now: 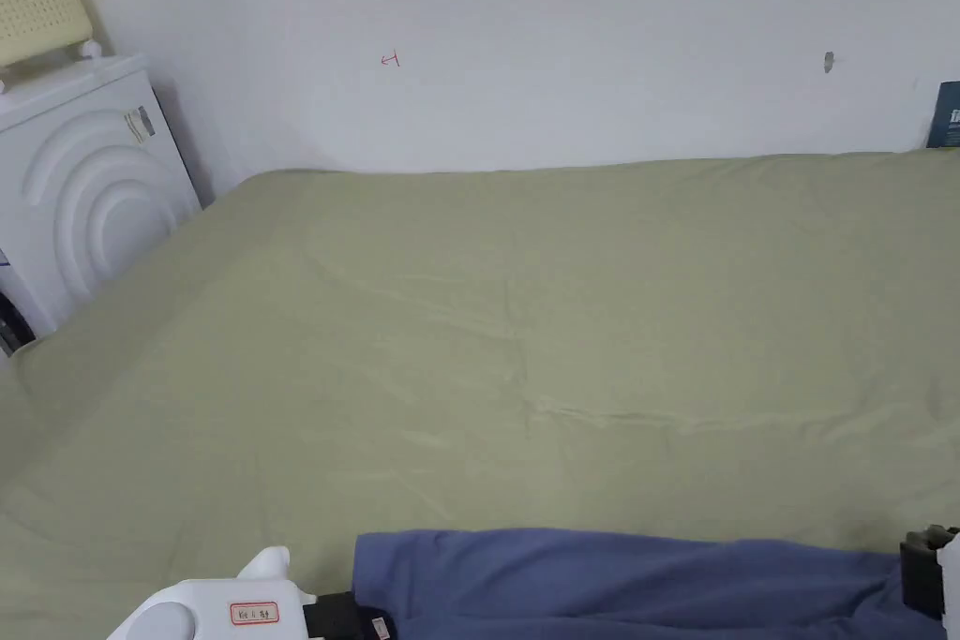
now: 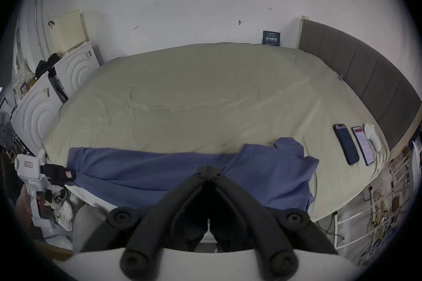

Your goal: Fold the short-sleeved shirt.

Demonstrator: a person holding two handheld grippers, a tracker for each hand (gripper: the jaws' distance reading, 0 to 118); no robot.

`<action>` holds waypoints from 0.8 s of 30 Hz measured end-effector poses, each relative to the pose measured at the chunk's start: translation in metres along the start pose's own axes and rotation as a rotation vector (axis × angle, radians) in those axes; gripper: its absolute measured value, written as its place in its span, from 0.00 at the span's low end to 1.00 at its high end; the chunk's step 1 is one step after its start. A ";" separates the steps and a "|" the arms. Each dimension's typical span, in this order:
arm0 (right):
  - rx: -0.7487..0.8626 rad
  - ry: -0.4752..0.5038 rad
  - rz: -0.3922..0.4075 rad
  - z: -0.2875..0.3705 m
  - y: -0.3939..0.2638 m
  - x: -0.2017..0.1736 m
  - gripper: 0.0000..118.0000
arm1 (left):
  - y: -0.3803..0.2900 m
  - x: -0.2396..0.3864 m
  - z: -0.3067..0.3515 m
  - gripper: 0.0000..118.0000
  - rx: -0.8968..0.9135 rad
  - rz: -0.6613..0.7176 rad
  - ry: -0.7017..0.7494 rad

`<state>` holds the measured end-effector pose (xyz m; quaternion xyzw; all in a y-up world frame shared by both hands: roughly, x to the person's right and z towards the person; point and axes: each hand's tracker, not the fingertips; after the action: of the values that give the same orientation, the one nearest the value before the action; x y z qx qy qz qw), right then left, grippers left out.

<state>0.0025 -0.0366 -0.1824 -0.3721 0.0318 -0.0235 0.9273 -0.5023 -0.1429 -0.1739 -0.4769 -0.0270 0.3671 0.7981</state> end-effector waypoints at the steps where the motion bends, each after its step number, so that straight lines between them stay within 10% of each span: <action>1: 0.000 0.003 0.001 0.003 -0.001 0.002 0.01 | 0.001 0.008 0.008 0.07 0.040 -0.052 0.035; 16: 0.072 -0.008 -0.104 0.033 0.009 0.043 0.01 | -0.015 0.202 0.009 0.07 0.001 -0.586 -0.146; 24: 0.069 -0.032 -0.111 0.033 0.000 0.057 0.01 | -0.052 0.241 -0.070 0.07 -0.163 -0.596 -0.243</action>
<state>0.0615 -0.0175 -0.1610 -0.3415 -0.0044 -0.0699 0.9373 -0.2696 -0.0621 -0.2453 -0.4630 -0.2894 0.1684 0.8207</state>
